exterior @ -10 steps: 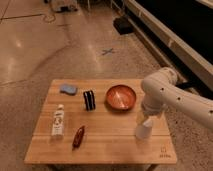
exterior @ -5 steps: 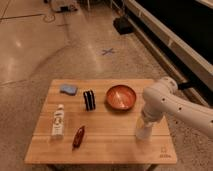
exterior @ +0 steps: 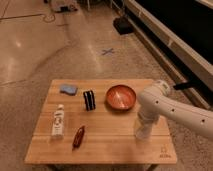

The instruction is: Place the ceramic cup over the eraser

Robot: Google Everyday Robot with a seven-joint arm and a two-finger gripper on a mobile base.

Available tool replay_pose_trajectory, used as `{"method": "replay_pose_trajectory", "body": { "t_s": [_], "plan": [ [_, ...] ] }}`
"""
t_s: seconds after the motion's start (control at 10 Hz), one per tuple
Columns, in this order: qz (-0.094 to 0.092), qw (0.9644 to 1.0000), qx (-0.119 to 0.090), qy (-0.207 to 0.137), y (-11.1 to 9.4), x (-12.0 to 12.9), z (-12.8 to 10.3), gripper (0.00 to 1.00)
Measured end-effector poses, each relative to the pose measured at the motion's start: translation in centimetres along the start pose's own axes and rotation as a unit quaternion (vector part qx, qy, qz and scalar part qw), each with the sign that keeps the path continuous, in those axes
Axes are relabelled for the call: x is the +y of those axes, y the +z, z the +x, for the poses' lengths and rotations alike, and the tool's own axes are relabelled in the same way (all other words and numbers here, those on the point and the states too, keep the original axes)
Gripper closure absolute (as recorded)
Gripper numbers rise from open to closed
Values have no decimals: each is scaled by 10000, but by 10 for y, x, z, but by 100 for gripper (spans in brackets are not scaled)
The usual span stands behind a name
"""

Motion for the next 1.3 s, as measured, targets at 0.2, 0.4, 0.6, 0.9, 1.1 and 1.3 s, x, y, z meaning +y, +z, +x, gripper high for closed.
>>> {"method": "replay_pose_trajectory", "body": {
  "t_s": [0.2,0.4,0.6,0.9,1.1,1.3],
  "plan": [
    [-34,9999,-109,-14,7,-2,-1,34],
    [-66,9998,-172,-23,11,-4,-1,34],
    [-131,9998,-173,1,13,-3,-1,34],
    [-258,9996,-93,25,13,-1,1,34],
    [-314,9995,-21,21,13,-2,3,34],
    [-370,9993,44,22,13,-4,5,34]
  ]
}}
